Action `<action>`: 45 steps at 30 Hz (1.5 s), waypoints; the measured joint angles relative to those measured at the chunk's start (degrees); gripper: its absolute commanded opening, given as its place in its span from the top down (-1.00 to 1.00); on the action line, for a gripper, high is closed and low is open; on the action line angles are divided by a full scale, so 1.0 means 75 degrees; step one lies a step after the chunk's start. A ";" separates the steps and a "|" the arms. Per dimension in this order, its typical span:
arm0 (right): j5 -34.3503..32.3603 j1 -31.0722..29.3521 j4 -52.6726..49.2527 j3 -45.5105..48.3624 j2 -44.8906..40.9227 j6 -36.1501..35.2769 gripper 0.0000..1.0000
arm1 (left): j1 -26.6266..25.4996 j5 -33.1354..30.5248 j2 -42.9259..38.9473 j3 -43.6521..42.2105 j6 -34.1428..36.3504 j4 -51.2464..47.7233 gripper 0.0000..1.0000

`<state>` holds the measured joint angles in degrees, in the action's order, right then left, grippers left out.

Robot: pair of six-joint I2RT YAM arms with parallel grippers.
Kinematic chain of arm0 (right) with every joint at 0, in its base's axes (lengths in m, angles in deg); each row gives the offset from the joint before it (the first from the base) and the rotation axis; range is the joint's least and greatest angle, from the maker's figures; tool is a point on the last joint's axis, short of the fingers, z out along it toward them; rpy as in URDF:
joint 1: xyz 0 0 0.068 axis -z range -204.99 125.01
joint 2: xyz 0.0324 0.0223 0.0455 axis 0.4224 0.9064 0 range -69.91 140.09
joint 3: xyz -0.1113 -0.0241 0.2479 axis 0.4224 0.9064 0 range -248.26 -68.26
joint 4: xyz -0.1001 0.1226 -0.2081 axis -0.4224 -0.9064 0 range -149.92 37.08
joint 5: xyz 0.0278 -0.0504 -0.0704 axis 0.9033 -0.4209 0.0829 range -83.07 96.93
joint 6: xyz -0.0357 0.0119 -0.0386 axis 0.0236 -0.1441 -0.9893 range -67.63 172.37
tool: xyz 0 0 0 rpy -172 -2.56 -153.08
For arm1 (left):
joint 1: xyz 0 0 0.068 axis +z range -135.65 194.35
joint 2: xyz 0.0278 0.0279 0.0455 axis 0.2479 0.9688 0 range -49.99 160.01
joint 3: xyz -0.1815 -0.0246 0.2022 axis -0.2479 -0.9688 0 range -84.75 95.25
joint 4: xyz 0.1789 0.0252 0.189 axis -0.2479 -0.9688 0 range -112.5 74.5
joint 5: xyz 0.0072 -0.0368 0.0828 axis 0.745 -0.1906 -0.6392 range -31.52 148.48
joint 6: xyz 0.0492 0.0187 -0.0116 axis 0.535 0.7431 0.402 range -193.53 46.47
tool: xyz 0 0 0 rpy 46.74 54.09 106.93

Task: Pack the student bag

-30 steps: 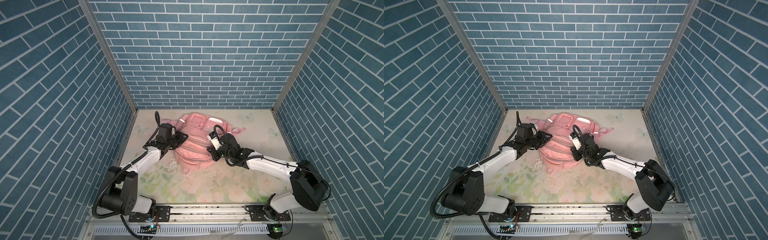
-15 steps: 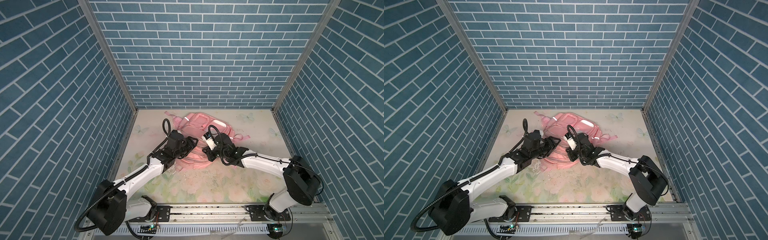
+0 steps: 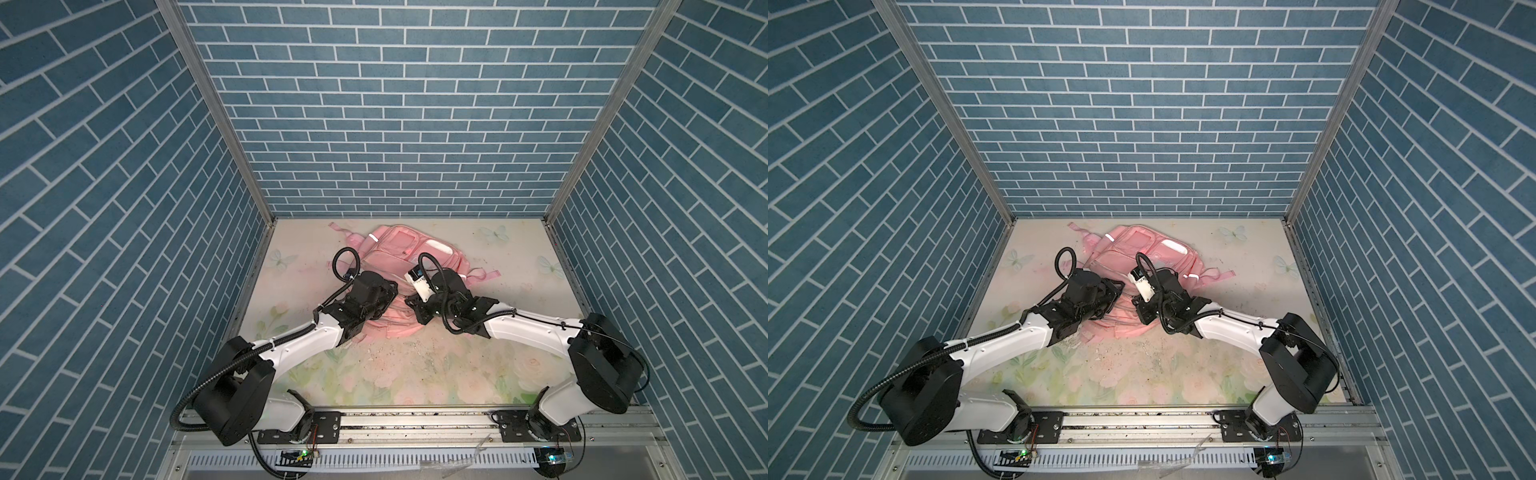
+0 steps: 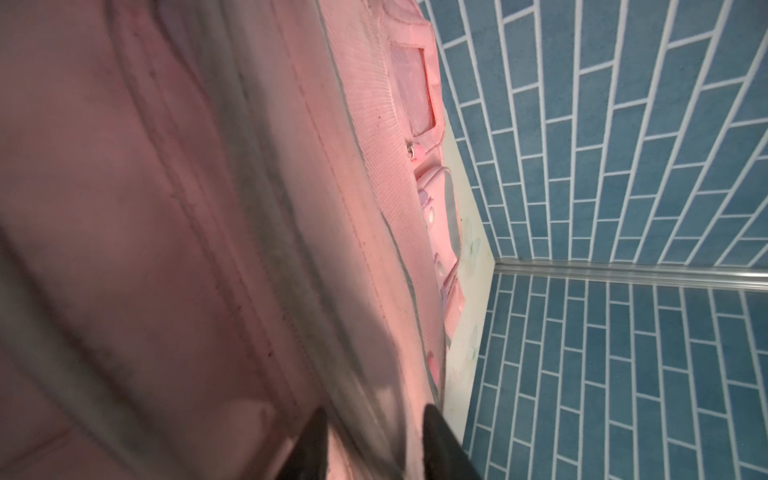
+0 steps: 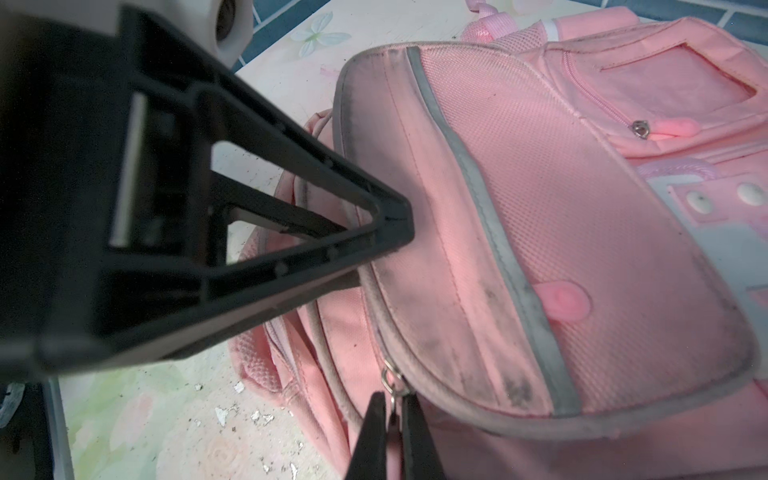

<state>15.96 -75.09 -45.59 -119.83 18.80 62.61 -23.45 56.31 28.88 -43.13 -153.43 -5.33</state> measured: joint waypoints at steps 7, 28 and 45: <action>-0.0140 -0.0050 -0.0055 0.0044 -0.0017 -0.0003 1.00 | 0.0009 0.0076 0.0076 -0.0291 -0.0125 0.0638 1.00; -0.0114 0.0950 0.0020 0.1142 -0.1303 -0.0318 1.00 | 0.0085 0.0691 -0.0737 -0.0761 0.0169 0.0694 1.00; 0.1262 0.1714 0.0026 0.1142 -0.1259 -0.0912 1.00 | 0.0006 0.0822 -0.1067 -0.1020 0.0119 0.0839 1.00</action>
<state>25.43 -62.24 -45.39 -111.26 9.35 55.77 -23.41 62.47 20.88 -50.78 -152.53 0.97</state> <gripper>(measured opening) 0.083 0.082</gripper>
